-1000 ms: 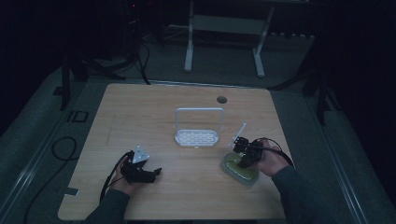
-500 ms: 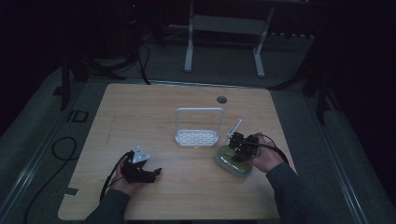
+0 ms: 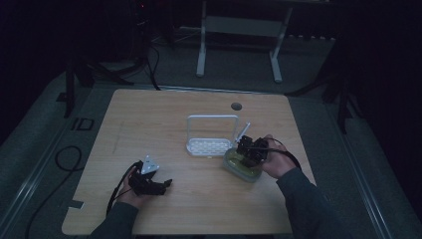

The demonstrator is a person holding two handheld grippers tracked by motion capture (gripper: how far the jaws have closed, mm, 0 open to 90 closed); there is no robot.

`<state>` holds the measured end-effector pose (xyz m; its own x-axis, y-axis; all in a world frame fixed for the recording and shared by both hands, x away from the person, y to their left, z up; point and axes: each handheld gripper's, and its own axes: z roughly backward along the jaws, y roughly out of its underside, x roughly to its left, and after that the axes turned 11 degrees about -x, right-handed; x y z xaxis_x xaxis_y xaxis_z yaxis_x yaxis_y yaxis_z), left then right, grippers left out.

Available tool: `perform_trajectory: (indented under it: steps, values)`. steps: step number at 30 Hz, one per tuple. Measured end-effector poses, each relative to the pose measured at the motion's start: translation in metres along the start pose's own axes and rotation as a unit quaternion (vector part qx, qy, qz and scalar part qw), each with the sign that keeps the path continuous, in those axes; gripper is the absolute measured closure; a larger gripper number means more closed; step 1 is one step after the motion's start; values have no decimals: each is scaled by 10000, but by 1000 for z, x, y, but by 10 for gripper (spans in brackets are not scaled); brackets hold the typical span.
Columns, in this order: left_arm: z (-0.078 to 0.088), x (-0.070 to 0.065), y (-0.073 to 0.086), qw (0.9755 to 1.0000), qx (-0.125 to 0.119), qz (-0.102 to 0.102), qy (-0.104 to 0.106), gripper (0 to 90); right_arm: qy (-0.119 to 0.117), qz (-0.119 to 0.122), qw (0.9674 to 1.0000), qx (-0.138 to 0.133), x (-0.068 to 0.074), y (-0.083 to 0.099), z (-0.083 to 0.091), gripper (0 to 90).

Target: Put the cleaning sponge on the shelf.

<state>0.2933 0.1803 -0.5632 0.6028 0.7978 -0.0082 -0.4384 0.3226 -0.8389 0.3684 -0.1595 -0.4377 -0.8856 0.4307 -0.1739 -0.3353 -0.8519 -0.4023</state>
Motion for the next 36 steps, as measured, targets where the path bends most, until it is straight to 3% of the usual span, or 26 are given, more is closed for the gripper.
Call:
perform_trajectory:
  steps: [36]
  values:
    - [0,0,0,10000,-1,1,-2,169,-22,589,9980,-216,8,-34,-4,717]
